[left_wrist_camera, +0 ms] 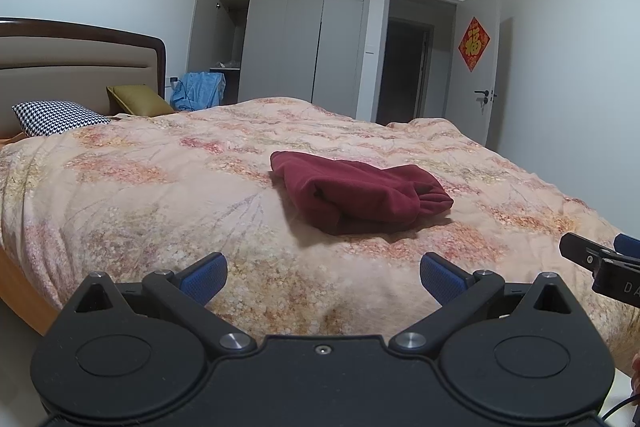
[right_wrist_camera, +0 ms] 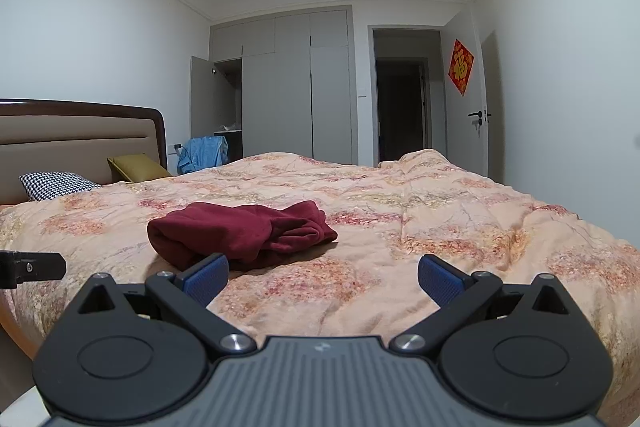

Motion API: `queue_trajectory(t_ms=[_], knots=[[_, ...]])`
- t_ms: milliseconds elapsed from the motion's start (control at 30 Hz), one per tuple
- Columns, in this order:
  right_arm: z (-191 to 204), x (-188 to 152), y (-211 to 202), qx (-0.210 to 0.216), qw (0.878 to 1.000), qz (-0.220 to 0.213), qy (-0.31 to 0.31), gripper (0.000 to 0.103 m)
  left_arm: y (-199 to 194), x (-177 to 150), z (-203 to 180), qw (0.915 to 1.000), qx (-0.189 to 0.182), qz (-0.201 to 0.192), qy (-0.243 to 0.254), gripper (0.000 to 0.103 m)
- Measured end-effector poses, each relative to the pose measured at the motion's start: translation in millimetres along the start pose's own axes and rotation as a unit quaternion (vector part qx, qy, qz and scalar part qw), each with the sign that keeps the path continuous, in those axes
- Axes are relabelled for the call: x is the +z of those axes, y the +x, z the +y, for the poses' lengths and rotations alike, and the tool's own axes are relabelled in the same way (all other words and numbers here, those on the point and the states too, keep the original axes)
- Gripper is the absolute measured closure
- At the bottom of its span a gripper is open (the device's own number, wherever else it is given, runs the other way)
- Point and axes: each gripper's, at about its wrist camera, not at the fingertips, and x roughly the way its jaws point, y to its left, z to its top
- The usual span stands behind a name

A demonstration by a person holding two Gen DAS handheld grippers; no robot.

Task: Fold small clothes

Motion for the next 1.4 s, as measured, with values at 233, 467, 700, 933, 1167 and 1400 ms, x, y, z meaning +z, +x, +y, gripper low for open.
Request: queue_trajectory(t_ms=[233,467,700,933,1167,1400], knots=[[-0.2,-0.1,0.0,0.000,1.000,0.000,0.000,0.000,0.3,0.2,-0.3,1.0000,-0.001,0.000,0.001,0.001],[-0.6,0.0,-0.2,0.000,1.000,0.000,0.000,0.000,0.7,-0.1,-0.5,1.0000,-0.001,0.001,0.002,0.001],[-0.9,0.0,-0.3,0.000,1.000,0.000,0.000,0.000,0.8,-0.3,-0.5,1.0000,-0.002,0.001,0.003,0.001],[-1.1,0.0,-0.2,0.000,1.000,0.000,0.000,0.000,0.9,-0.3,-0.9,1.0000,-0.002,0.001,0.003,0.001],[-1.3,0.0,0.0,0.000,1.000,0.000,0.001,0.000,0.8,-0.2,-1.1,1.0000,-0.002,0.002,0.003,0.001],[-1.5,0.0,0.0,0.000,1.000,0.000,0.001,0.000,2.2,-0.6,-0.9,1.0000,-0.005,0.004,0.005,0.001]])
